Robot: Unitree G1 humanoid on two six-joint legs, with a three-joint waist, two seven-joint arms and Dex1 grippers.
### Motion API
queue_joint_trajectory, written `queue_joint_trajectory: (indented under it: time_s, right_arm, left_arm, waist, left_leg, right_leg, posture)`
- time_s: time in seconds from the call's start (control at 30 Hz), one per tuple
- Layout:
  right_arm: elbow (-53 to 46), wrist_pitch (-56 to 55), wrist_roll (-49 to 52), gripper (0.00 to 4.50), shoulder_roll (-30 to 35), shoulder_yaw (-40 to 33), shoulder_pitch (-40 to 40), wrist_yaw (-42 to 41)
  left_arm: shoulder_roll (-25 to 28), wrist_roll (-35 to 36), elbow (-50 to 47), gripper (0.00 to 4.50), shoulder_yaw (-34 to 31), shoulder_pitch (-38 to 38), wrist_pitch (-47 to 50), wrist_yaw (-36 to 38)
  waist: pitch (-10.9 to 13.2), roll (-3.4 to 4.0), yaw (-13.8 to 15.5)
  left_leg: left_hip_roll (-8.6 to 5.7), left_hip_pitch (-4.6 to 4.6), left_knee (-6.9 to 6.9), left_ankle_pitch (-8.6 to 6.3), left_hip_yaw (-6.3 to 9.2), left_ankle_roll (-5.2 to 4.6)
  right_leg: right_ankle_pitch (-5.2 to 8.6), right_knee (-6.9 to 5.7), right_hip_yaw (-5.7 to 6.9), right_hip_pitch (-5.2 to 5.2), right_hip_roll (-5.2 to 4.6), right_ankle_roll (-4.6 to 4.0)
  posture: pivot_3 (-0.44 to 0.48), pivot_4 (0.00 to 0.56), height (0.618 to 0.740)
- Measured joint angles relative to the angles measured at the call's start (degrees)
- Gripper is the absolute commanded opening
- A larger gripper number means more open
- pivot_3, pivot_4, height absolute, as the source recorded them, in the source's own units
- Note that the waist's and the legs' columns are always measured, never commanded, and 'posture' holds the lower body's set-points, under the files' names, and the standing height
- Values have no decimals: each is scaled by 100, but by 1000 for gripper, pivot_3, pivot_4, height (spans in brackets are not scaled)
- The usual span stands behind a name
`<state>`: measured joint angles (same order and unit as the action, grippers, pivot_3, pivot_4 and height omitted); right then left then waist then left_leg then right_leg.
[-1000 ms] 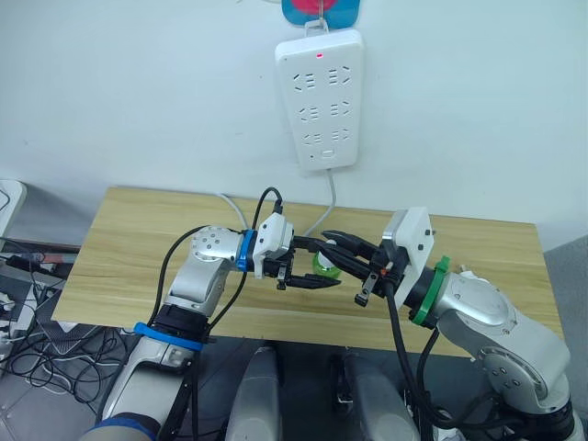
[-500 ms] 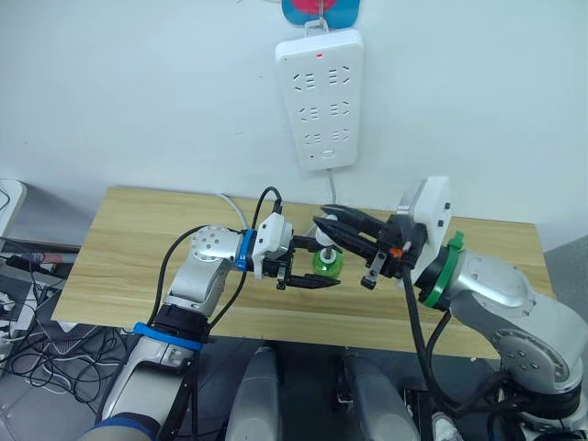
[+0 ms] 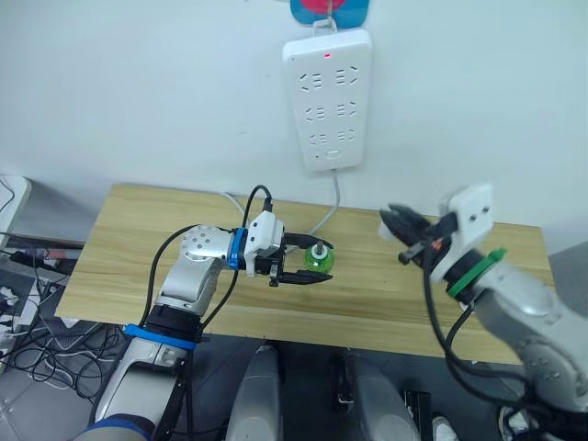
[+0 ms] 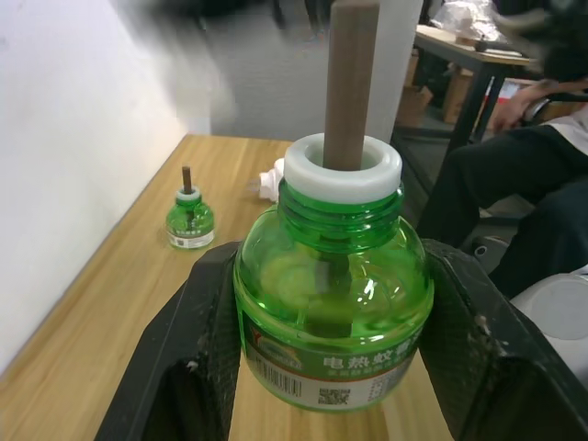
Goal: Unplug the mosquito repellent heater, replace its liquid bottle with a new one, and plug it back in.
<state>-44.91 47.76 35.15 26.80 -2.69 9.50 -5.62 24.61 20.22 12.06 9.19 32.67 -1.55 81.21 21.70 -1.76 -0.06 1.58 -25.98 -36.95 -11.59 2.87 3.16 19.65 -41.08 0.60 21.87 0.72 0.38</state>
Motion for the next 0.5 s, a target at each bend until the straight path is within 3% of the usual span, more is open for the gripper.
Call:
queue_joint_trajectory:
  time_s: [0.1,0.27,0.5]
  right_arm:
    - [274,-650,-700,303,-193,386,-193,71]
    - [1571,-2082,-1831,303,-560,683,-460,38]
    - [3140,-3587,-2506,303,-1176,739,-305,-102]
  left_arm:
    - [2,3,-42,2273,0,-38,4,-34]
    - [82,10,-95,2273,-1,-102,116,-30]
    - [114,15,-125,2273,-10,-105,167,-26]
  waist:
    - [-1,1,-66]
    - [-1,2,-49]
    - [-1,2,-40]
  left_leg:
    - [8,12,1,5,-3,-1]
    - [6,10,4,9,-2,2]
    - [10,13,5,9,-7,3]
  right_leg:
    - [1,-6,-2,0,3,1]
    - [1,-5,-3,1,5,2]
    - [1,-8,-5,2,5,1]
  posture:
    - [60,358,740]
    - [73,360,740]
    - [83,363,740]
